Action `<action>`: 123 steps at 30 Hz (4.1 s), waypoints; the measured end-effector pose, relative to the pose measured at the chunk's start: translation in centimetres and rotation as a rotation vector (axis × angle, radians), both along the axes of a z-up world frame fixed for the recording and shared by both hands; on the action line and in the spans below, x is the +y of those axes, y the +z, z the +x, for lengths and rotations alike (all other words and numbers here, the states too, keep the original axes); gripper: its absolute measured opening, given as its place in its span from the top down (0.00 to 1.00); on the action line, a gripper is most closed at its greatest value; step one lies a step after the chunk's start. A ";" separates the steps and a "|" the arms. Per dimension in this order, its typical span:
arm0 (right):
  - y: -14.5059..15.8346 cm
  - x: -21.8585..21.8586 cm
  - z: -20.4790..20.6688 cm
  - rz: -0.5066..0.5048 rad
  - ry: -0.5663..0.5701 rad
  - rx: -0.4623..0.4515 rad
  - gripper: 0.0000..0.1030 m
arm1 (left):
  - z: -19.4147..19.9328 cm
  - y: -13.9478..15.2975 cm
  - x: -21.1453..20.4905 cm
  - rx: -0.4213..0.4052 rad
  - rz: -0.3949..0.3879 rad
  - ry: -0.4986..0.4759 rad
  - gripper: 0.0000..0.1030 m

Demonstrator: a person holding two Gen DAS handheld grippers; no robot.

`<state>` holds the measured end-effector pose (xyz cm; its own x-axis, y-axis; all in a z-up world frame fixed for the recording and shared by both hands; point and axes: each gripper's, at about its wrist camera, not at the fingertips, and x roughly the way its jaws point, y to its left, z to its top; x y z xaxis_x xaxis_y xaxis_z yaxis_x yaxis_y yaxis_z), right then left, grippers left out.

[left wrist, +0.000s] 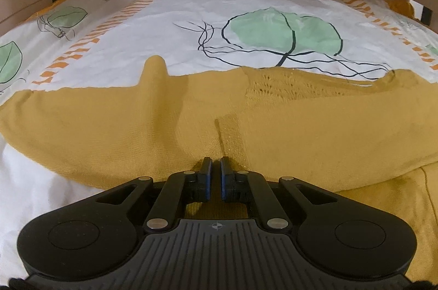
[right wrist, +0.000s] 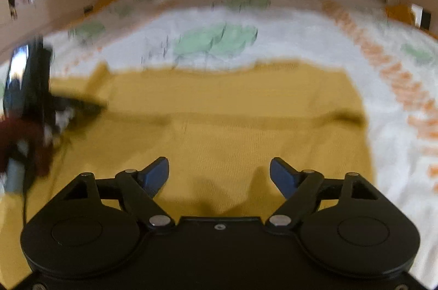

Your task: Fold small clothes

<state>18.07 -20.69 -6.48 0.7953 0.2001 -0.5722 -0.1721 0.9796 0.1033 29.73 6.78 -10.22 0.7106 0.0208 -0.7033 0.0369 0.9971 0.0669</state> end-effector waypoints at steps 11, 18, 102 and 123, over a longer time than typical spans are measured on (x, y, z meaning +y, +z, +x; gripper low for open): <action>-4.3 -6.6 9.4 0.027 -0.189 0.163 0.21 | 0.1 -0.1 0.1 0.011 -0.007 -0.002 0.93; -4.9 -6.0 9.1 -0.009 -0.183 0.122 0.17 | 0.5 0.3 -0.2 0.034 0.034 -0.028 0.93; -6.5 8.9 6.3 -0.165 -0.191 0.005 0.14 | 3.9 12.1 29.7 -0.324 -0.279 0.408 0.96; -3.8 3.7 5.6 0.160 -0.128 0.069 0.13 | 3.1 21.3 0.0 -0.448 -0.318 -0.196 0.96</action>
